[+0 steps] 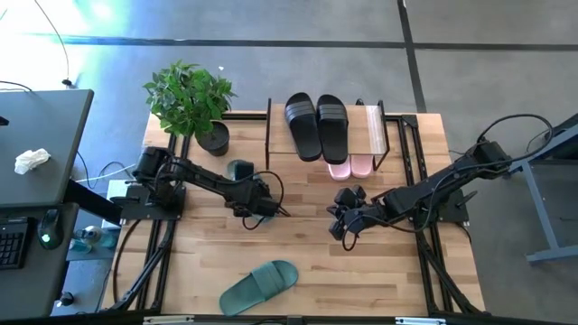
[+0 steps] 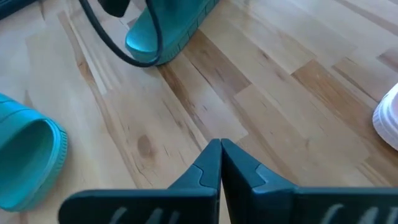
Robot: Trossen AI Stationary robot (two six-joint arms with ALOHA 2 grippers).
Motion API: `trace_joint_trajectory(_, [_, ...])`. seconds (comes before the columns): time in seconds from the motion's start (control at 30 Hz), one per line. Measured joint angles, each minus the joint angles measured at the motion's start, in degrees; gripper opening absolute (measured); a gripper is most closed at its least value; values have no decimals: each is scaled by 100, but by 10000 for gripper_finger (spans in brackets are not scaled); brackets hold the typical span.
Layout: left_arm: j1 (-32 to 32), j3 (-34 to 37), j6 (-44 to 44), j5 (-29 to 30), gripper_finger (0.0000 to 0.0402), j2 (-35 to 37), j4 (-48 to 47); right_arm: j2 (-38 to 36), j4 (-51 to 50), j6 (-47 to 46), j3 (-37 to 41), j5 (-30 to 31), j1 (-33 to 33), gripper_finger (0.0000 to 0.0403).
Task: Pick and place slides into the shelf
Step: Put the top green slipper under the shelf
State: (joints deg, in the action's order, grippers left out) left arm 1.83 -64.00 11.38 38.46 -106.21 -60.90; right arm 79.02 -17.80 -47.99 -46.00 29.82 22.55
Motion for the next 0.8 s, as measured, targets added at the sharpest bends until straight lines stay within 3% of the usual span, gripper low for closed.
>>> trace_joint_trajectory(0.27, [0, -3, 507, 182, 143, -160, -61, 2, -4, -5, 0, 1, 0, 0])
trace_joint_trajectory(0.53, [68, -3, 700, 128, 13, -160, -106, 2, -20, -2, 0, 1, 0, 0])
trace_joint_trajectory(0.8, [566, -122, 1027, -75, 6, 190, -531, 4, -41, 2, 0, 22, 0, 0])
